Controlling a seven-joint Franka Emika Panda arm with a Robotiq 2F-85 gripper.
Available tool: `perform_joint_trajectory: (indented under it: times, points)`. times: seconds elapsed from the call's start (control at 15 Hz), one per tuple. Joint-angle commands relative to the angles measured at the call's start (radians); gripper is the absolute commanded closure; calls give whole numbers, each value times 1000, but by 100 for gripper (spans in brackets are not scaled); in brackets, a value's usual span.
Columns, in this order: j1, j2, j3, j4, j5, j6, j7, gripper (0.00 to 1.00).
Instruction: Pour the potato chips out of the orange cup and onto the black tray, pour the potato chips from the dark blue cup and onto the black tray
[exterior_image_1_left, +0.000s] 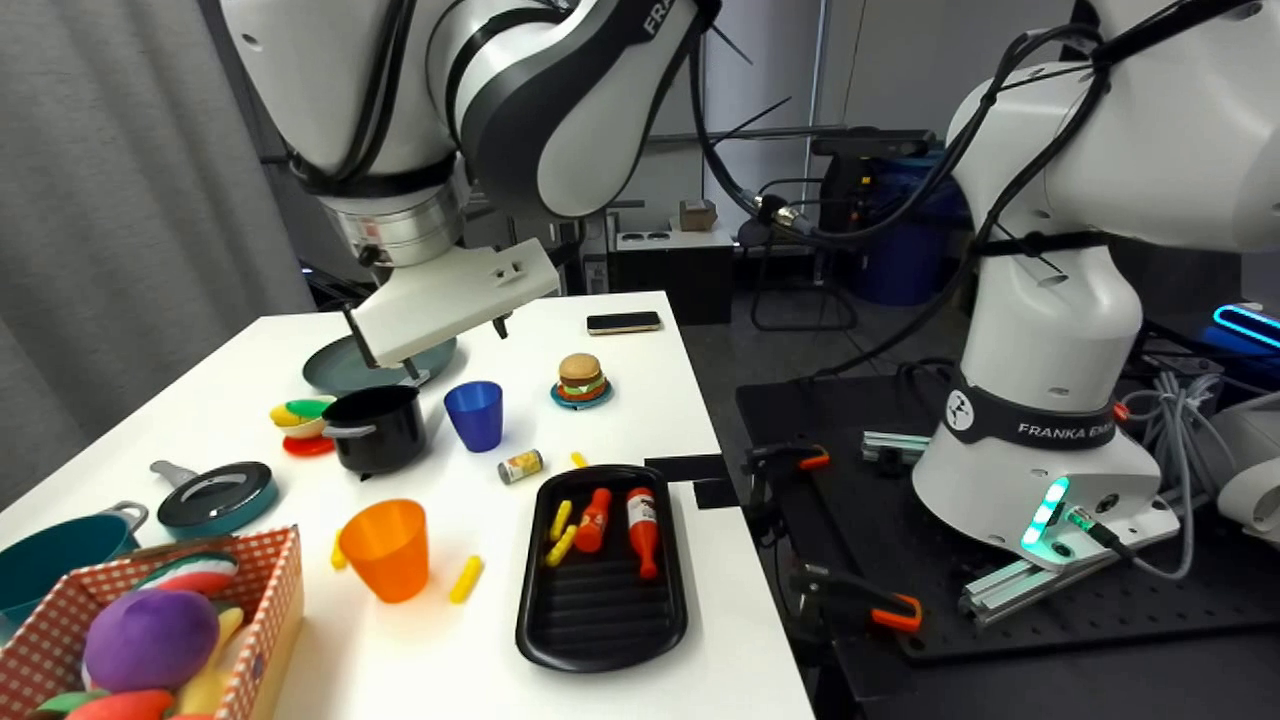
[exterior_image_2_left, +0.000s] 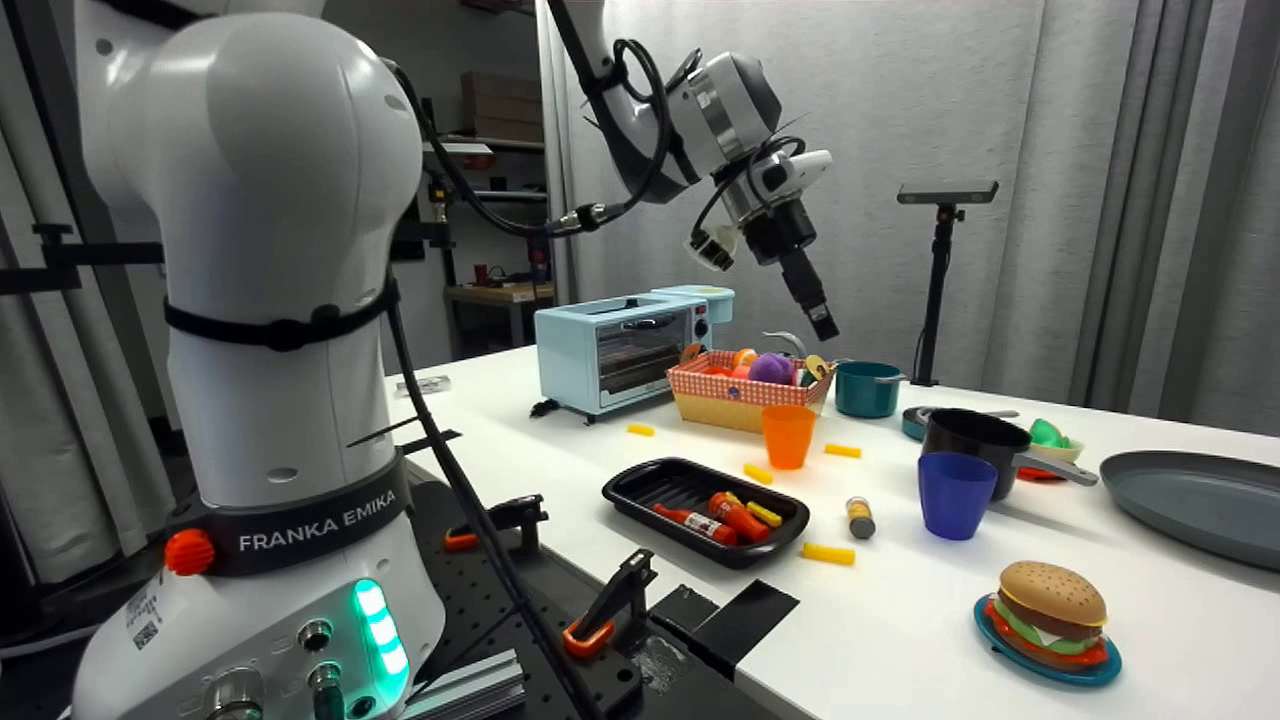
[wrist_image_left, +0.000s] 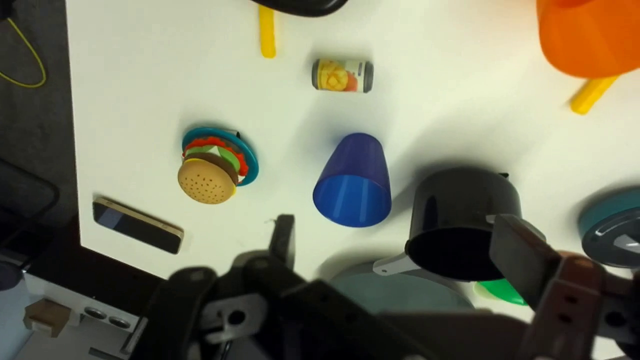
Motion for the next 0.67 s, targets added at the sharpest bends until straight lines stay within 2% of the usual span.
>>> perform_joint_trajectory:
  times: [0.0,0.33,0.6]
  points:
    - [-81,-96,79,-89,103,16,-124,0]
    - [-136,-148,110,-140,295,35,-317,0]
    - [-169,-177,114,-158,354,19,-437,0]
